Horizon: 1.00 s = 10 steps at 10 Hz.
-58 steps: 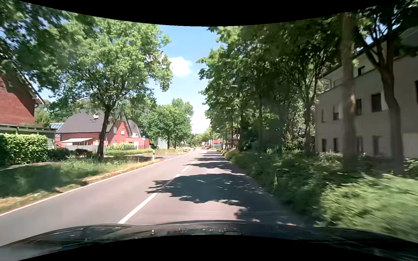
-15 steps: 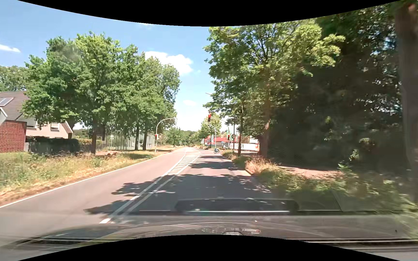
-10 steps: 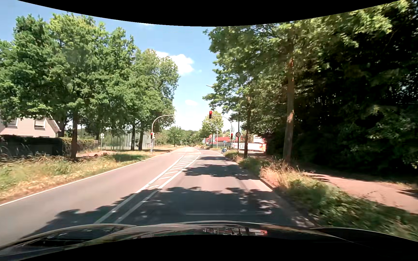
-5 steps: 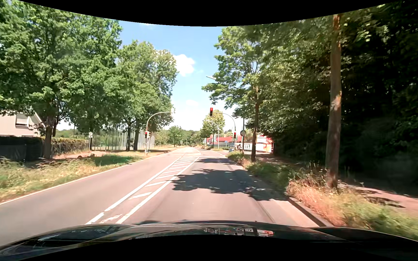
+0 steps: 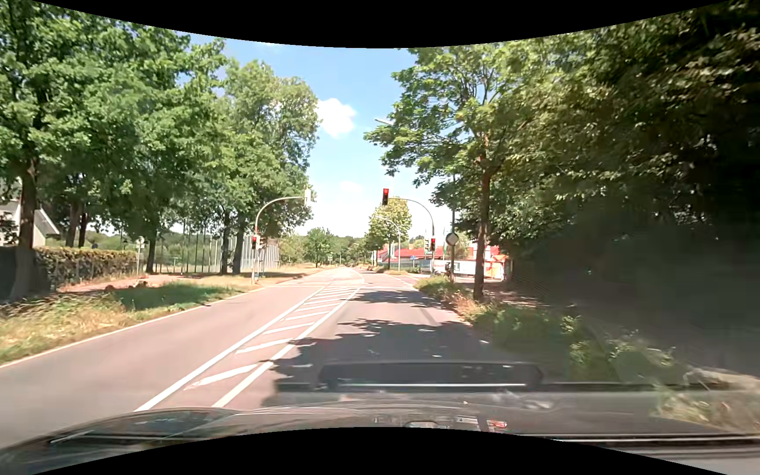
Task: Follow the waypoints while adhering to traffic rules and regulations
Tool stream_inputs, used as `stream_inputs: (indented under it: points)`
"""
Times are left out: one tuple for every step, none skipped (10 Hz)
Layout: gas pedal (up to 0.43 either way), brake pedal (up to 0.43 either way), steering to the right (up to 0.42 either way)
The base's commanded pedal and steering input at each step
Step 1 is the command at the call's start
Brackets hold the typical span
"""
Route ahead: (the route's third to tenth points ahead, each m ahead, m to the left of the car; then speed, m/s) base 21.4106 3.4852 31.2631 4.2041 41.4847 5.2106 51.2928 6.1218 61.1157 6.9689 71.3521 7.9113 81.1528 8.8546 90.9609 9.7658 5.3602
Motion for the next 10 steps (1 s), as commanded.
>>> stream_inputs:
  points:
    - [0.02,0.0,-0.007]
    - [0.02,0.0,-0.007]
    - [0.02,0.0,-0.007]
    - [0.02,0.0,-0.007]
    - [0.02,0.0,-0.007]
    - [0.02,0.0,-0.007]
    - [0.028,0.0,-0.007]
    - [0.028,0.0,-0.007]
    - [0.028,0.0,-0.003]
    - [0.028,0.0,0.004]
